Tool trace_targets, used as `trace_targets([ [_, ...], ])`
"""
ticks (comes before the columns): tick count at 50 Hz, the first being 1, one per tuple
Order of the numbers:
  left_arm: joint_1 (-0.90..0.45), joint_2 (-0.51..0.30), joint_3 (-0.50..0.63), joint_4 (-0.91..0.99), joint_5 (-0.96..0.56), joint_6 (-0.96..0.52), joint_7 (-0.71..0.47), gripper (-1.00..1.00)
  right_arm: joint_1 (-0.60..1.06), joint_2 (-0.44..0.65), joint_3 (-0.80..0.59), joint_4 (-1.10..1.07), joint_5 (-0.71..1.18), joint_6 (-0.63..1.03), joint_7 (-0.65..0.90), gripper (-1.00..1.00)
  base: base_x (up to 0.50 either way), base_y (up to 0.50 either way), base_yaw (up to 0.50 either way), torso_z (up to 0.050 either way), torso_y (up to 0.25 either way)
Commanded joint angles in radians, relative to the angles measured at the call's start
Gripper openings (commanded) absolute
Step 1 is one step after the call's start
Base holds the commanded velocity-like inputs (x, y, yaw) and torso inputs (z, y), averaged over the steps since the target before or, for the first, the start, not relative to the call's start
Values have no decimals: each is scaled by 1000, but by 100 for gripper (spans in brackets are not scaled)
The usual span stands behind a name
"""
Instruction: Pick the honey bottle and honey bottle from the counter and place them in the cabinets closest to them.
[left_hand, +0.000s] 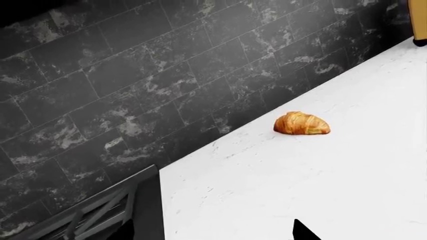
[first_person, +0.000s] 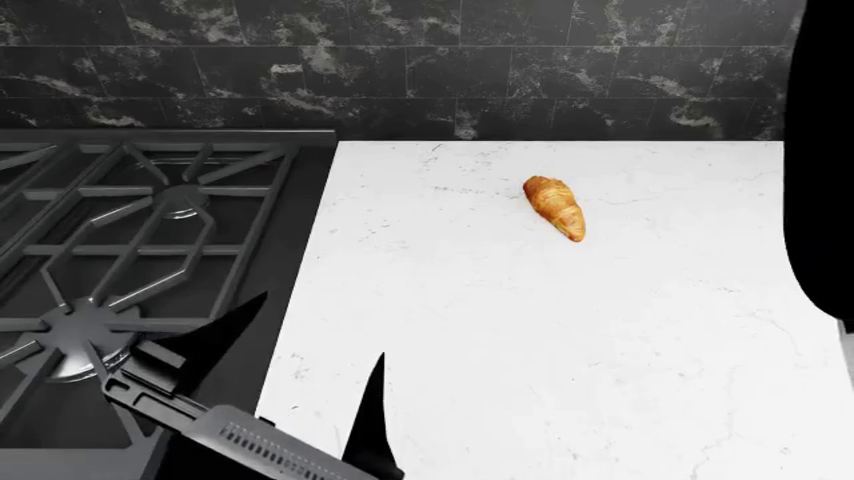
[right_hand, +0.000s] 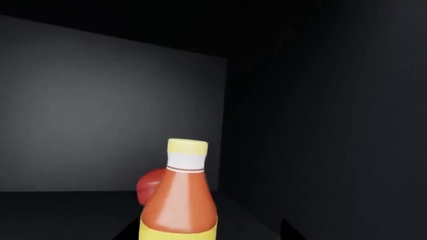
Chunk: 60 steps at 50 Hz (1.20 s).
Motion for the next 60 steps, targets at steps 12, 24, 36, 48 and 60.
trace_targets([
  [12,-73,38,114,-3,17,64,-54,100,-111,14,58,-216,252,256,57,100,-4,0,-2,0,0],
  [24,-84,53,142,1,30,80,-74,100,-137,23,79,-431,307,419,109,100,0,0,0,0,0],
  [36,-98,60,181,3,57,98,-86,100,-163,16,142,-643,372,592,179,100,0,0,0,0,0],
  [48,-110,61,201,4,70,108,-86,100,-168,36,100,-763,383,644,230,100,0,0,0,0,0],
  [60,-100,71,181,4,58,96,-86,100,-184,60,150,-847,698,714,495,100,0,0,0,0,0],
])
